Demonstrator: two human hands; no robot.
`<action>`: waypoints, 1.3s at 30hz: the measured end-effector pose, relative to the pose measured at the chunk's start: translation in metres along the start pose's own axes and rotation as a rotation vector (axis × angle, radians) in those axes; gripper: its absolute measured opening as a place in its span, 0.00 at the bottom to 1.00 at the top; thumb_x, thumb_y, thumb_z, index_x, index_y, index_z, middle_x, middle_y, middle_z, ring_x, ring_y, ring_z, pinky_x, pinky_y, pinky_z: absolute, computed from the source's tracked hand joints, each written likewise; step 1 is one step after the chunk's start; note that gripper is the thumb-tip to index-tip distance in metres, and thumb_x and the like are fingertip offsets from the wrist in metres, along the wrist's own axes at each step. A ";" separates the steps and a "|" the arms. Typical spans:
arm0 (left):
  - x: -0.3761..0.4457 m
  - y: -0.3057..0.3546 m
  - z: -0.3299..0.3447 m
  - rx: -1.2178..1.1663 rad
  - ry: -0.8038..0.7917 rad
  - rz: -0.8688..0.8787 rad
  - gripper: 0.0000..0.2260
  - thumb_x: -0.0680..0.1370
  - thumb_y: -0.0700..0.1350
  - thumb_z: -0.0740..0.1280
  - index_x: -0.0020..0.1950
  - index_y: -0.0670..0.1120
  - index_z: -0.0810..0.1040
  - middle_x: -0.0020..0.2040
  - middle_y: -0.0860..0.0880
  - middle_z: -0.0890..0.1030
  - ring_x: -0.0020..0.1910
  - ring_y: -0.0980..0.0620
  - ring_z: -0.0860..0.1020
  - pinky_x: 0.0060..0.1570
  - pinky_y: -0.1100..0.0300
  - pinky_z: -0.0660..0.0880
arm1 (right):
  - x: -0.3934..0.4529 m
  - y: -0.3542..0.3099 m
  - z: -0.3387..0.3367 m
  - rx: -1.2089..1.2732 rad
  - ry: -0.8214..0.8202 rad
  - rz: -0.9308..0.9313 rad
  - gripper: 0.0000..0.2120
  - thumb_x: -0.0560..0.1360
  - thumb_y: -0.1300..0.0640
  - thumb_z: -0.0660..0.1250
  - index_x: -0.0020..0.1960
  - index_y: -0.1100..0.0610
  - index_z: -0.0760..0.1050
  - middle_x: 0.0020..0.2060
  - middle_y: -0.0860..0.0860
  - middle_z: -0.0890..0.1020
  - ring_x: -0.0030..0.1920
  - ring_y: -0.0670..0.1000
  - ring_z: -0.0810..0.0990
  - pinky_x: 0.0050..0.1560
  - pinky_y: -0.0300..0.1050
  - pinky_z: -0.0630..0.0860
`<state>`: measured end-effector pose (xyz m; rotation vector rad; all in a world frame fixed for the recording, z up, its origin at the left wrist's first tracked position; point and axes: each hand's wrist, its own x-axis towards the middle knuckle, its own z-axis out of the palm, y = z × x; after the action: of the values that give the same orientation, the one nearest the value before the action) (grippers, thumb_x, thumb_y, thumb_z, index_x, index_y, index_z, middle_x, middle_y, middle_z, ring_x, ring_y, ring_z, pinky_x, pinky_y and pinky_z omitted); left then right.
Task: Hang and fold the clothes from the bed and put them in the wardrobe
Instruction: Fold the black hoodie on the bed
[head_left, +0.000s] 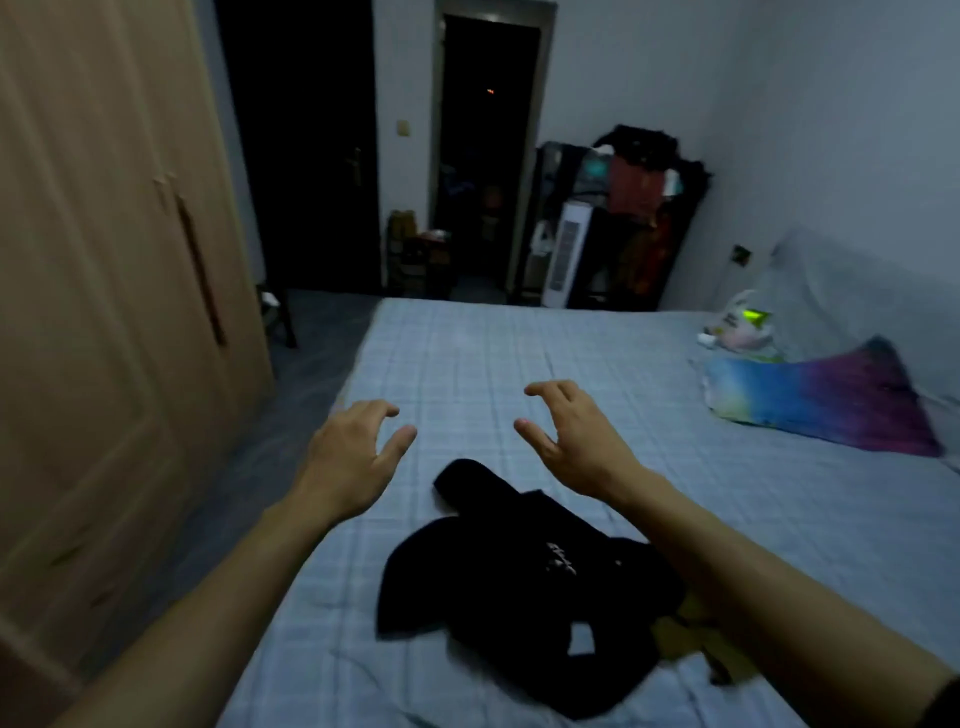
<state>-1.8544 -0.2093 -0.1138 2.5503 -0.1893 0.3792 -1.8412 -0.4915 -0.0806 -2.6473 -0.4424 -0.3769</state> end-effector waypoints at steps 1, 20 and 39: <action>-0.001 0.000 0.012 -0.021 -0.022 0.012 0.33 0.75 0.69 0.52 0.66 0.47 0.76 0.64 0.48 0.78 0.63 0.46 0.75 0.62 0.45 0.73 | -0.010 0.008 -0.003 -0.008 -0.001 0.041 0.23 0.79 0.43 0.61 0.70 0.54 0.68 0.66 0.52 0.71 0.66 0.53 0.70 0.65 0.52 0.70; -0.019 0.160 0.173 -0.045 -0.414 0.216 0.26 0.75 0.67 0.53 0.60 0.52 0.76 0.58 0.52 0.80 0.59 0.49 0.76 0.59 0.45 0.74 | -0.192 0.202 -0.074 -0.017 0.128 0.484 0.22 0.79 0.44 0.63 0.68 0.55 0.70 0.64 0.53 0.73 0.65 0.52 0.72 0.64 0.48 0.70; 0.043 0.308 0.299 0.065 -0.486 0.196 0.20 0.80 0.57 0.64 0.69 0.49 0.73 0.67 0.49 0.76 0.65 0.48 0.74 0.63 0.48 0.72 | -0.243 0.396 -0.092 0.138 0.081 0.636 0.22 0.79 0.44 0.62 0.69 0.54 0.69 0.64 0.52 0.73 0.65 0.51 0.71 0.62 0.40 0.65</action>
<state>-1.8103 -0.6318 -0.1880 2.6541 -0.6168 -0.1759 -1.9371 -0.9325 -0.2248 -2.4575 0.3860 -0.2335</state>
